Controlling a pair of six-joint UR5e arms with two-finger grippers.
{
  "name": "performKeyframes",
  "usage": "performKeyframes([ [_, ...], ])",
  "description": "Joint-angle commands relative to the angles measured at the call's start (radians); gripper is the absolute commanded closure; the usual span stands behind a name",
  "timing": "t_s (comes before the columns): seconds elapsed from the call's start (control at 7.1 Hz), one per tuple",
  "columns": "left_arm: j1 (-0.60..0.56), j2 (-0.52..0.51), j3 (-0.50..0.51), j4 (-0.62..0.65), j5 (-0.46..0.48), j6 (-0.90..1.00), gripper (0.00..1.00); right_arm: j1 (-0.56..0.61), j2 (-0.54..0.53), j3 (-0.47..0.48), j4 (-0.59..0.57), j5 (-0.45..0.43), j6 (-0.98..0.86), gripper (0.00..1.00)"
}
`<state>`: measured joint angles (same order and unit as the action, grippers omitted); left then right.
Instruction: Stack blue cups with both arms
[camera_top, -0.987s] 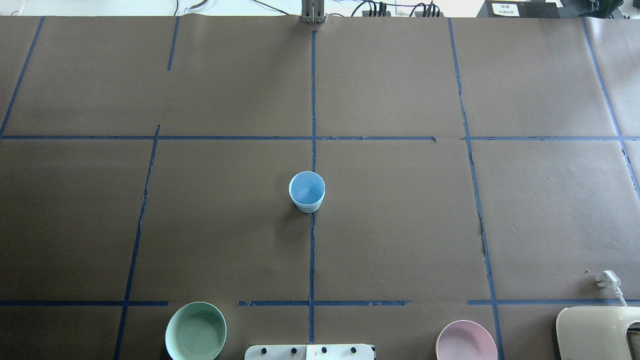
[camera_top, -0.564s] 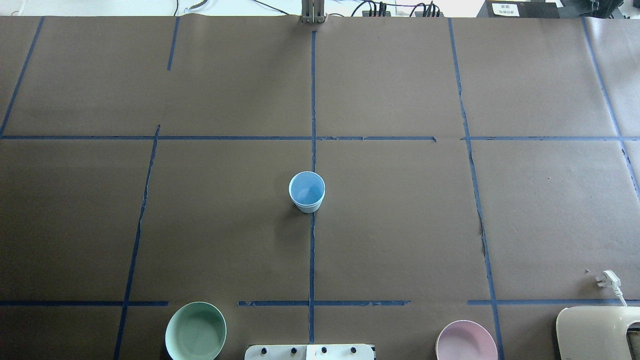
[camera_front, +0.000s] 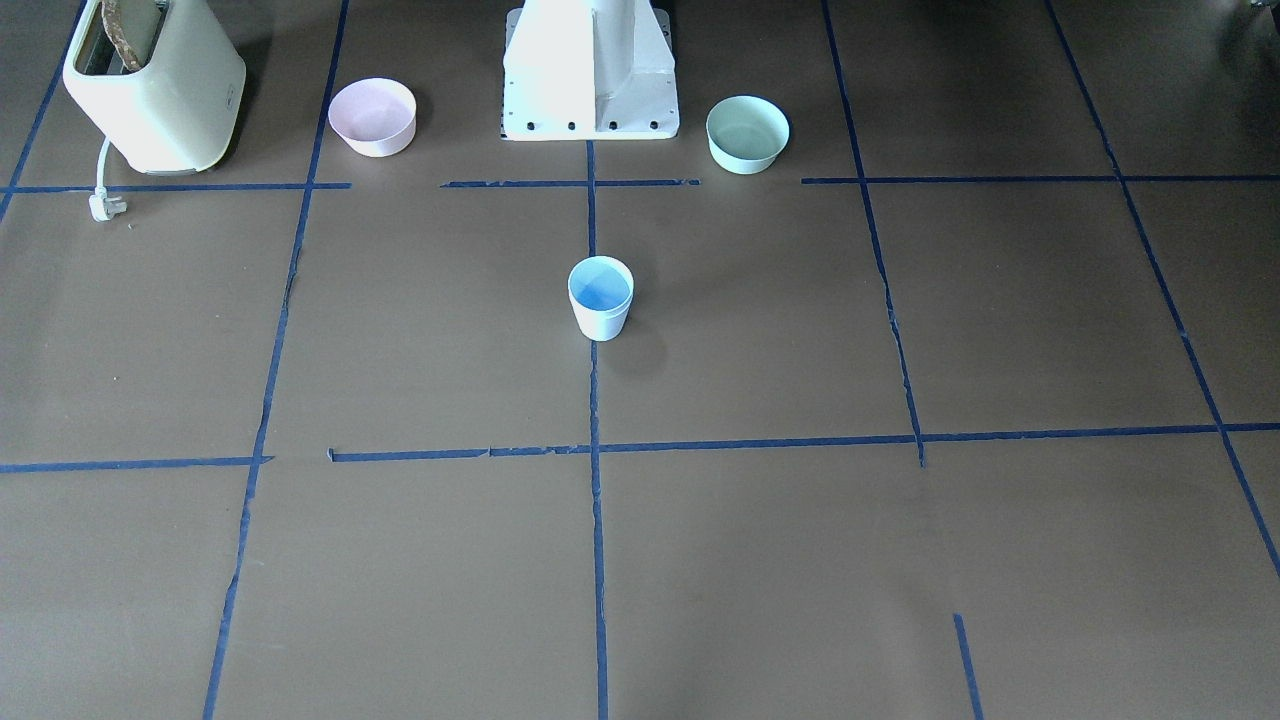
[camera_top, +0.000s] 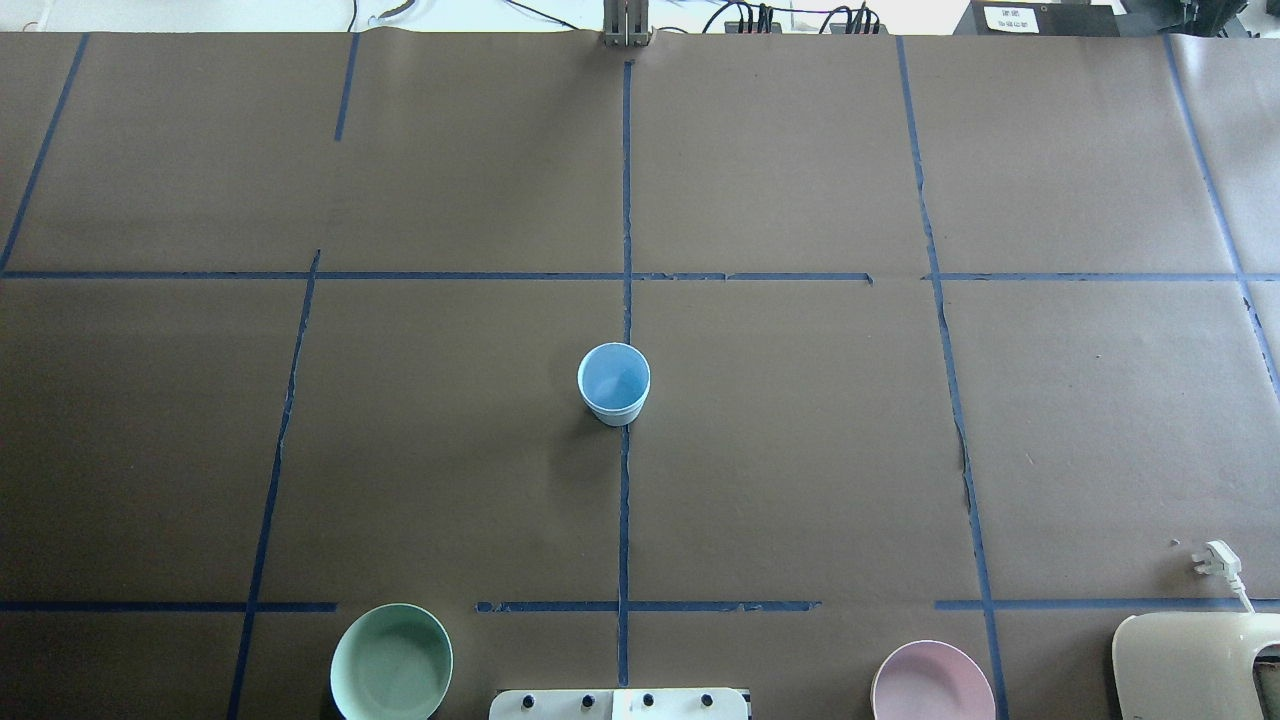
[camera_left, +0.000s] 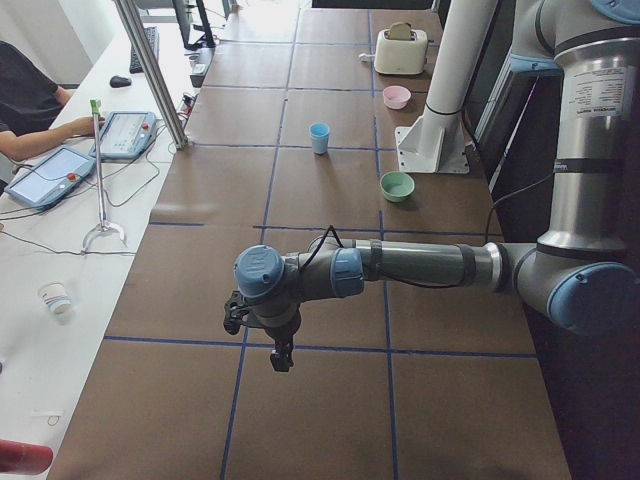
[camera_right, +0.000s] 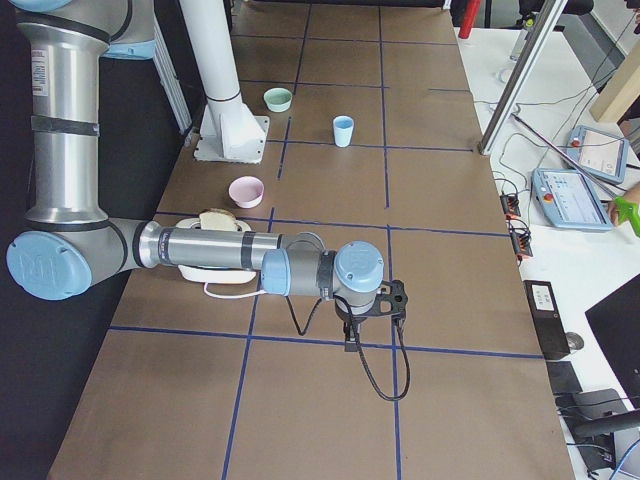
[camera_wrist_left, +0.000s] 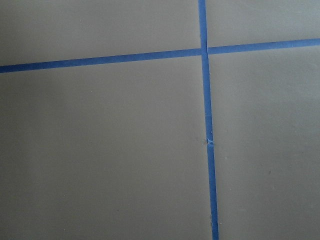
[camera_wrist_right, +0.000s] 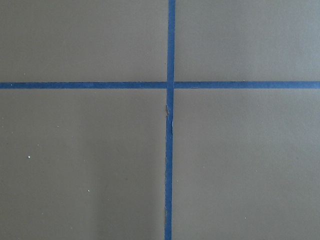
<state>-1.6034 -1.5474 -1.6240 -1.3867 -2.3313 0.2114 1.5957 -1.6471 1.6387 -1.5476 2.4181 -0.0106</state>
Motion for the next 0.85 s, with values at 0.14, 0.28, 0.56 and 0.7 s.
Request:
performKeyframes([
  [0.14,0.0,0.027,-0.005,-0.005,0.001,0.005,0.0,0.007,0.0,0.001,0.001,0.003,0.001,0.0],
  [0.28,-0.001,0.033,0.013,-0.079,0.0,0.0,0.0,0.007,0.0,0.001,0.001,0.003,0.001,0.0],
  [0.56,0.0,0.033,0.018,-0.103,0.0,-0.007,0.0,0.01,0.0,0.001,0.001,0.003,0.003,0.0],
  [0.7,0.0,0.033,0.018,-0.103,0.0,-0.007,0.0,0.01,0.0,0.001,0.001,0.003,0.001,0.0],
])
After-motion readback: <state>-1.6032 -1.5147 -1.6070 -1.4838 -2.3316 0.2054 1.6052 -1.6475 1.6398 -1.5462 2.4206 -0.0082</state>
